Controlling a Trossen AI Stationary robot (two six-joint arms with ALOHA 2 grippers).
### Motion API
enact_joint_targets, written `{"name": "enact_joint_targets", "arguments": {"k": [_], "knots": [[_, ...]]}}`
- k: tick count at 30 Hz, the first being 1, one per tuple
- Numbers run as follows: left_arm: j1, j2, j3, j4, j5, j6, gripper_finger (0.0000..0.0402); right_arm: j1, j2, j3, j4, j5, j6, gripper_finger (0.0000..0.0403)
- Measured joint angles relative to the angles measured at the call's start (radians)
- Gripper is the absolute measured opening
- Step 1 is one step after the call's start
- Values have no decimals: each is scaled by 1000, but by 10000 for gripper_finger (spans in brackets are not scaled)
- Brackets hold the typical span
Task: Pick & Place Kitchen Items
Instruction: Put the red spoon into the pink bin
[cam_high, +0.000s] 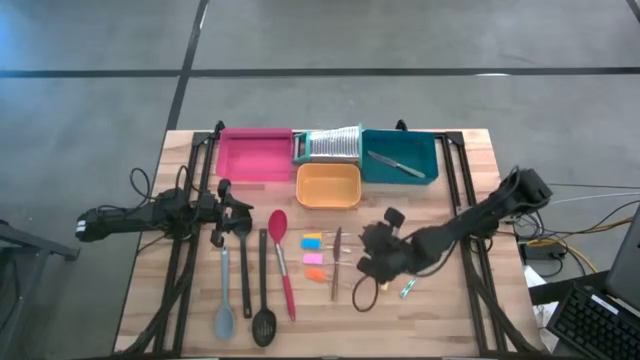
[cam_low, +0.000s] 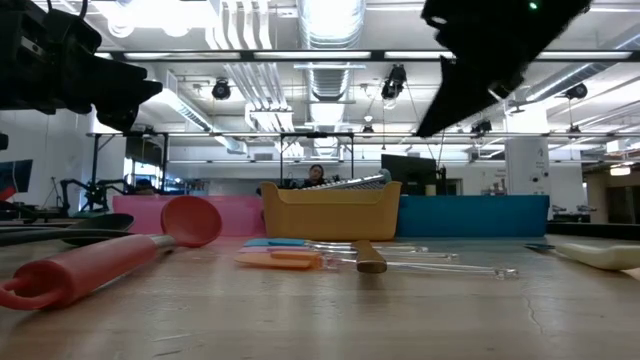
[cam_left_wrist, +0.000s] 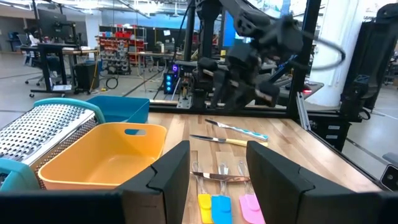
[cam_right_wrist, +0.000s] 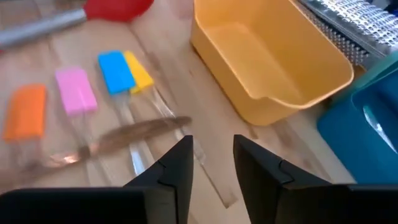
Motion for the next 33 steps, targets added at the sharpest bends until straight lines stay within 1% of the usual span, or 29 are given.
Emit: {"name": "enact_joint_targets", "arguments": {"k": [3,6,8,14,18,25,33], "knots": [[0,0,0,0,0,0,163,37,16,-2,-51,5,0,121],[0,0,0,0,0,0,163,51,2,-2,-108,49,9,130],[0,0,0,0,0,0,163,50,-26,-2,-143,49,14,137],[0,0,0,0,0,0,163,52,-133,-2,-310,-6,21,155],[0,0,0,0,0,0,163,49,-213,-2,-380,-8,29,165],[0,0,0,0,0,0,163,50,-376,-3,-381,-6,23,184],[0,0,0,4,-8,0,163,51,-516,-4,-385,-4,-4,202]]}}
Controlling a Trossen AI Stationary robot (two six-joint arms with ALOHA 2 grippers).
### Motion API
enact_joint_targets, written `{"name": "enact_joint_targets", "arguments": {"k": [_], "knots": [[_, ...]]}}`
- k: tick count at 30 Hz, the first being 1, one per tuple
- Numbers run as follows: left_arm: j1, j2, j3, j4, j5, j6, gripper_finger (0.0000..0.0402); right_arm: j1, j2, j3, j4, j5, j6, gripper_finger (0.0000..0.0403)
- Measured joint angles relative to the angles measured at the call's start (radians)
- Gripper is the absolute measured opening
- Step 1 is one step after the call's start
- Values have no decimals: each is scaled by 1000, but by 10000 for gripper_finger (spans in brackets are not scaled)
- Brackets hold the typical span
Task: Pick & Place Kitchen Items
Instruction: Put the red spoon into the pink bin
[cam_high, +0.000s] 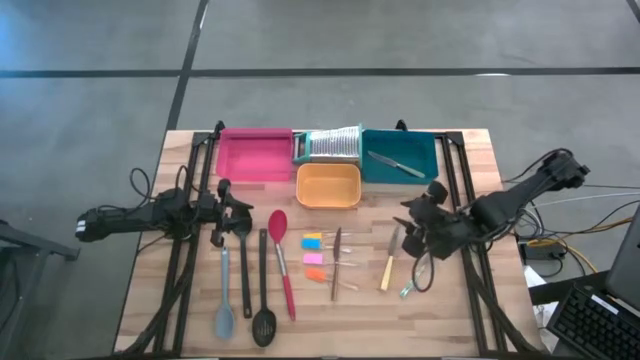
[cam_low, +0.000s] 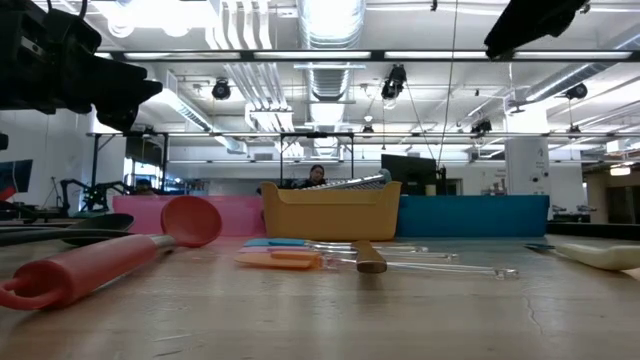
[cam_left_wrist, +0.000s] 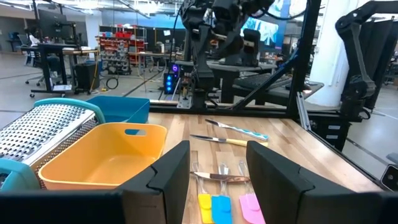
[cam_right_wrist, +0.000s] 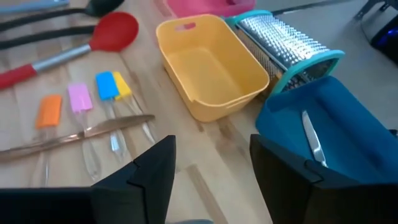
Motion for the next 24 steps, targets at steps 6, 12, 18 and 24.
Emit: {"name": "enact_joint_targets", "arguments": {"k": [6,12,18,24], "knots": [[0,0,0,16,-12,-2,163,0,-74,0,-4,0,-75,212],[0,2,0,33,-16,-20,163,0,-107,0,-4,0,-75,222],[0,4,0,117,-11,-110,163,0,-99,0,-3,0,-75,235],[-3,56,42,171,170,-105,163,0,-90,-1,-3,-1,-73,252]]}}
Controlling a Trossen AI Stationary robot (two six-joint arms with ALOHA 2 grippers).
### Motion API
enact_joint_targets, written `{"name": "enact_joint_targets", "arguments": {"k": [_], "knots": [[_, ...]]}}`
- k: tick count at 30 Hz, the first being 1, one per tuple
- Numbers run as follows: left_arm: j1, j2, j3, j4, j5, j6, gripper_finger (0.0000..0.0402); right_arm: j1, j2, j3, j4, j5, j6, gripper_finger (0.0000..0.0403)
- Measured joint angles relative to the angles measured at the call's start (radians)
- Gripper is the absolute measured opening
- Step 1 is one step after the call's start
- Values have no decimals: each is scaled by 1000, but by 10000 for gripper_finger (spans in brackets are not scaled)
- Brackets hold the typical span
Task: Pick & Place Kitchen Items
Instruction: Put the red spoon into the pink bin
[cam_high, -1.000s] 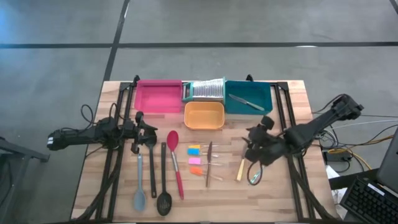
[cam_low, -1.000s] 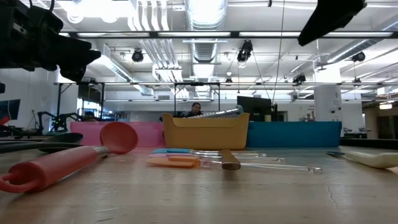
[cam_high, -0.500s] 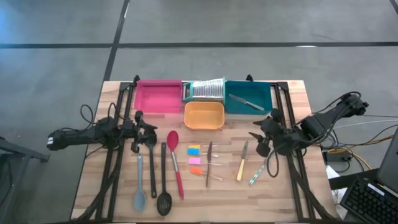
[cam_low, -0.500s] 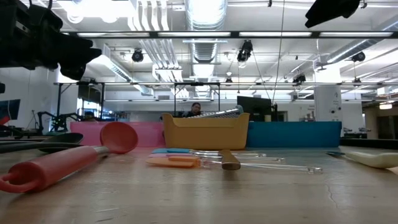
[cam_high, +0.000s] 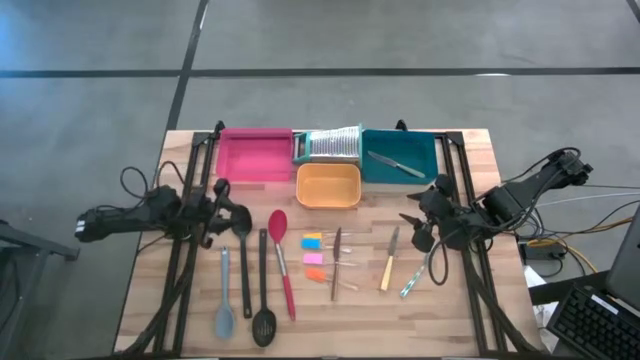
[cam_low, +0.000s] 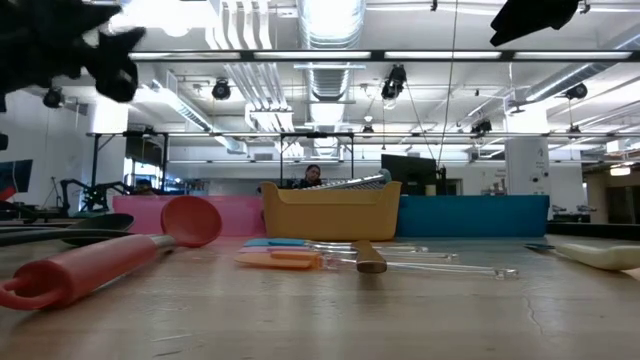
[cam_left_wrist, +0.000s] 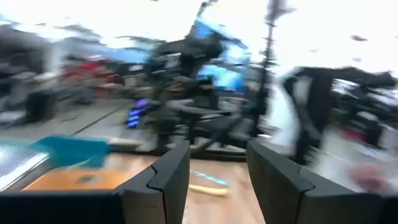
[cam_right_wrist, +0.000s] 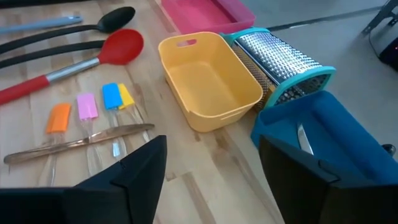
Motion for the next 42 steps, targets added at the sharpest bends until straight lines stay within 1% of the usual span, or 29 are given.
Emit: {"name": "enact_joint_targets", "arguments": {"k": [2,5,8,11,14,18,20,24,27,29,33,35,39,42], "knots": [[-9,48,32,-11,8,25,163,0,0,0,1,0,1,258],[-27,159,77,-29,7,65,163,0,0,0,1,0,1,267],[-62,306,140,-22,7,99,163,0,0,0,1,0,1,276],[-119,472,218,-90,-7,155,163,0,1,0,1,0,1,285],[-184,627,319,-161,-59,204,163,0,1,0,1,0,1,294],[-285,822,458,-271,-132,233,163,0,1,0,1,0,1,308],[-346,905,551,-322,-167,253,163,0,1,0,1,0,1,315],[-463,1054,713,-507,-317,278,163,0,1,0,1,0,1,328],[-527,1138,825,-600,-416,278,163,0,1,0,1,0,1,338],[-554,1190,882,-669,-447,277,163,0,1,0,1,0,1,345],[-575,1282,966,-770,-450,264,163,0,1,0,1,0,1,356],[-578,1321,997,-780,-441,261,163,0,1,0,1,0,1,359],[-578,1410,1031,-791,-386,267,163,0,1,0,1,0,1,360],[-578,1456,1056,-811,-378,270,163,0,1,0,1,0,1,354]]}}
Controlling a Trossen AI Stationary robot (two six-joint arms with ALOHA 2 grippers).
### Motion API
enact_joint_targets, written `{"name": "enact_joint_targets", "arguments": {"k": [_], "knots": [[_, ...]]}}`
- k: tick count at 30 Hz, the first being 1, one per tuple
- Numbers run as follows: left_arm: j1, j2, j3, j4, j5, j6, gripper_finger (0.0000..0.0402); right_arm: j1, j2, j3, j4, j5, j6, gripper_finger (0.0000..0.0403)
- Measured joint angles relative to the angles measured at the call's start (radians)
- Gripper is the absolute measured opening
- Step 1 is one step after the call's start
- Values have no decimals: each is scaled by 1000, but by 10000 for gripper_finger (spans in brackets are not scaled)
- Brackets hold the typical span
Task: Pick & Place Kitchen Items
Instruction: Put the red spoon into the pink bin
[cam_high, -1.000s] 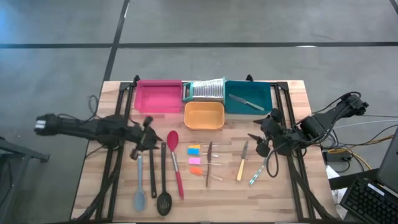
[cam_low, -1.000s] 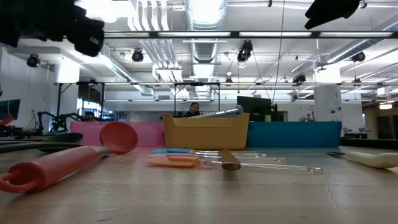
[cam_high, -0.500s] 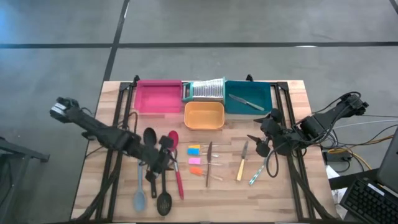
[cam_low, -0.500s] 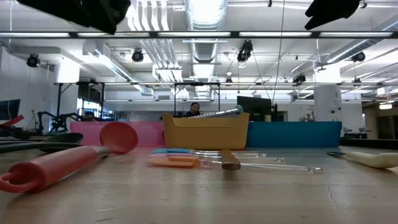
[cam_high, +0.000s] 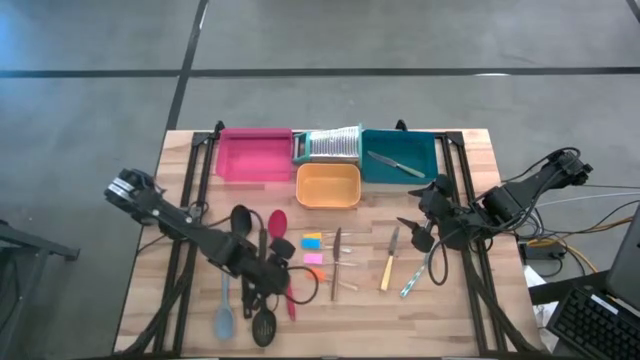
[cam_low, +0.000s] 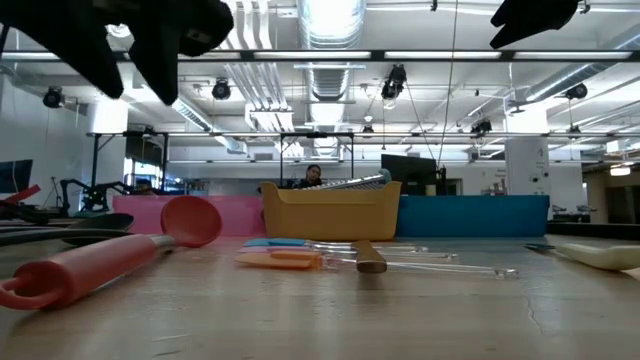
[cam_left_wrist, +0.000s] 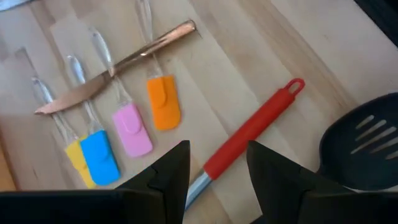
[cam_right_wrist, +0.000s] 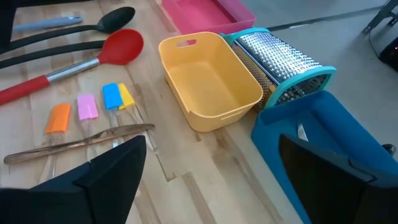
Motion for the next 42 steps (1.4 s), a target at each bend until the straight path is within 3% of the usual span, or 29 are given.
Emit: {"name": "enact_joint_targets", "arguments": {"k": [6,17,29,42], "knots": [[0,59,61,-64,-18,-84,163,0,0,0,0,0,0,336],[-7,137,95,-106,-1,120,158,0,0,0,0,0,0,301],[-7,272,115,-100,3,129,117,0,0,0,0,0,0,267],[-7,338,133,-103,35,138,122,0,-1,0,0,0,0,231]]}}
